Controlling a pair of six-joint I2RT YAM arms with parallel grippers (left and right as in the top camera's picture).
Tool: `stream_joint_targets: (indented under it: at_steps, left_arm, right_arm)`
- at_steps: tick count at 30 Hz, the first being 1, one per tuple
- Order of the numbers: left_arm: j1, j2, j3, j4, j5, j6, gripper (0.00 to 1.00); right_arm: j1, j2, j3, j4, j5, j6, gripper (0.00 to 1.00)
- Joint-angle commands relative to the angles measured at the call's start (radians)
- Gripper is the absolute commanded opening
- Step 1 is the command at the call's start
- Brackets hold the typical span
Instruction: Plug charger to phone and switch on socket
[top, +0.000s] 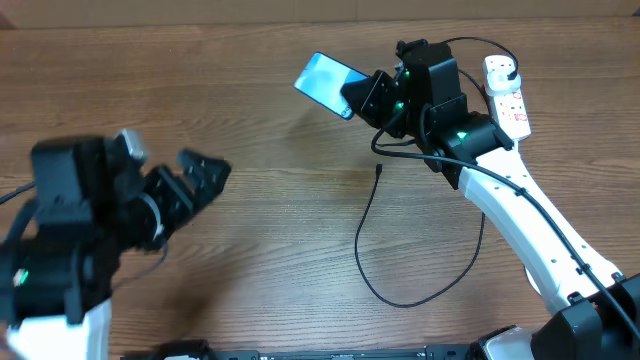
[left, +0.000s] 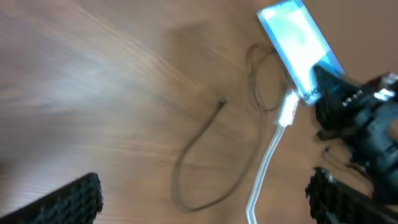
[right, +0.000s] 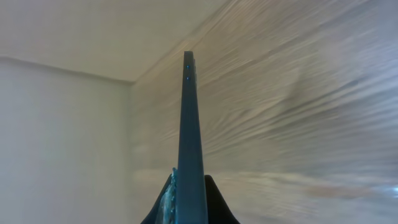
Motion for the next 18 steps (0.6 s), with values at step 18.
stream_joint_targets:
  at_steps: [18]
  left_arm:
    - [-0.1,0.396,-0.124,0.707,0.553,-0.436,0.83]
  right_arm:
    - [0.004,-0.049,0.026,0.129,-0.289,0.682,0.04]
